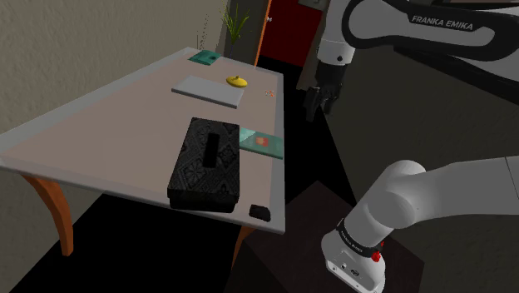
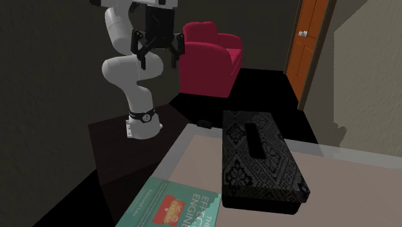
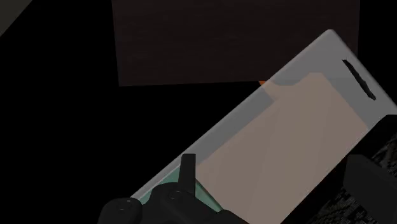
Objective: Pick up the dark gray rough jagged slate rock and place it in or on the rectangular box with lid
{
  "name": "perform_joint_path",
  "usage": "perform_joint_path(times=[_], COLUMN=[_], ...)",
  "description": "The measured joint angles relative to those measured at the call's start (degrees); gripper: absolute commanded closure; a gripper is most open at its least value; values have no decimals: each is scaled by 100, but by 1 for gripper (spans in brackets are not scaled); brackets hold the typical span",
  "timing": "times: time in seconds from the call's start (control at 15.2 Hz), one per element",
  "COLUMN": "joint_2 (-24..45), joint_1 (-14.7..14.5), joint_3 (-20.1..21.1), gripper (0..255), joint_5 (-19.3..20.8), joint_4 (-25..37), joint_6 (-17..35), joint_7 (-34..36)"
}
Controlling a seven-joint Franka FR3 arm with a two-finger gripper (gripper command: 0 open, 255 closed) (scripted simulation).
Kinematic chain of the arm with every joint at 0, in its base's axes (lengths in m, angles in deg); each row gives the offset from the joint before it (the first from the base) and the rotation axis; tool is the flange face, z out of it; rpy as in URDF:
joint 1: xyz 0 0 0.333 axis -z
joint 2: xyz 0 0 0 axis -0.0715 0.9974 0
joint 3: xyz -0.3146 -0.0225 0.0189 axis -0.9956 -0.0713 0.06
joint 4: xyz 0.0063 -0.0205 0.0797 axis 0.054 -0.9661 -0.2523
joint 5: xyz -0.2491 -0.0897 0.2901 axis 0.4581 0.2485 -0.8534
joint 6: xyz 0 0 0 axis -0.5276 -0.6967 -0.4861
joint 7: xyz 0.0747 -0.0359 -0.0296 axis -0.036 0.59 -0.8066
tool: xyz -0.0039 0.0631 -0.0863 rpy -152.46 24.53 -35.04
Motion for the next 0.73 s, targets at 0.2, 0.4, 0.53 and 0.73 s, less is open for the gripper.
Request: perform_joint_path(times=[0.2,0.4,0.53,0.73], joint_2=[9,-2,33,75], joint_1=[-83,-302,-459,-725], joint_3=[-30,-54,-78,-98], gripper=[0,0,0,0], joint_5=[-76,-290,-438,-689], joint_4=[-169,-700,-1031,-1492], joint_6=[196,755,1146,1703], joint_7=[-126,-376,-580,-891])
